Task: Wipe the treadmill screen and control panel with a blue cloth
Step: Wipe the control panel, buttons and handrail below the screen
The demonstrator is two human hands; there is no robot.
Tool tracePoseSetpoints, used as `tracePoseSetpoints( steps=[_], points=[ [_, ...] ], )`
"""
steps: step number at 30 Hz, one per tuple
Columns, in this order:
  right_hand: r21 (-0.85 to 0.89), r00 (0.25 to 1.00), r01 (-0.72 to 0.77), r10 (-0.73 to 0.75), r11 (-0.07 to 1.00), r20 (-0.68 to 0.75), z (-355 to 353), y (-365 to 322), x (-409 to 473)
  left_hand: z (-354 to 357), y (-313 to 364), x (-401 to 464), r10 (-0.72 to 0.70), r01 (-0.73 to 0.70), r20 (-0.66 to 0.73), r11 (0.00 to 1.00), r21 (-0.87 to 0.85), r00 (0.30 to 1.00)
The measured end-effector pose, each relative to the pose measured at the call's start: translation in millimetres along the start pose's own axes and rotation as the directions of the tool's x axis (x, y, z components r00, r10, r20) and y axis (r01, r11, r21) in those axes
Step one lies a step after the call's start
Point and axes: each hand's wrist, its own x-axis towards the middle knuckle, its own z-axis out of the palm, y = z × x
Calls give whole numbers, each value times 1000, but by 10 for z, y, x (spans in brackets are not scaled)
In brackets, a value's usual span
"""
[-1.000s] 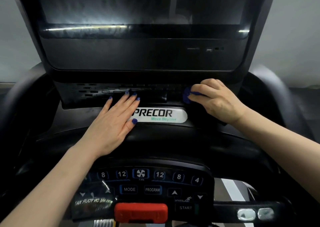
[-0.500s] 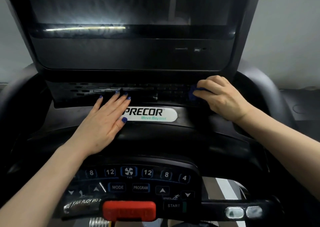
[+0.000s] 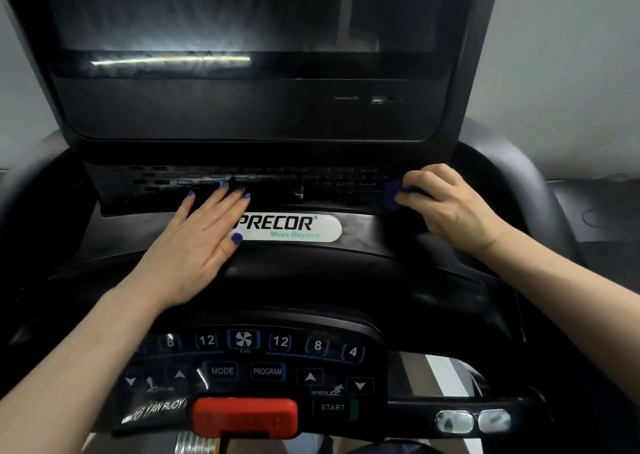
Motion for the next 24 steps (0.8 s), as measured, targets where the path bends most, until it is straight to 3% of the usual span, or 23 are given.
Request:
tracePoseSetpoints(
  steps=[5,10,24],
  points=[
    [-11,1000,-21,21,1000,20,-54,52,-72,17,-14,6,10,-9,-8,1000,14,1000],
    [44,996,77,-79,996,42,-53,-71,114,20,-14,0,13,-13,-21,1000,1,1000],
    [52,990,-132,129,990,63,0,-379,109,18,-42,7,32,-31,15,999,-43,999]
  ],
)
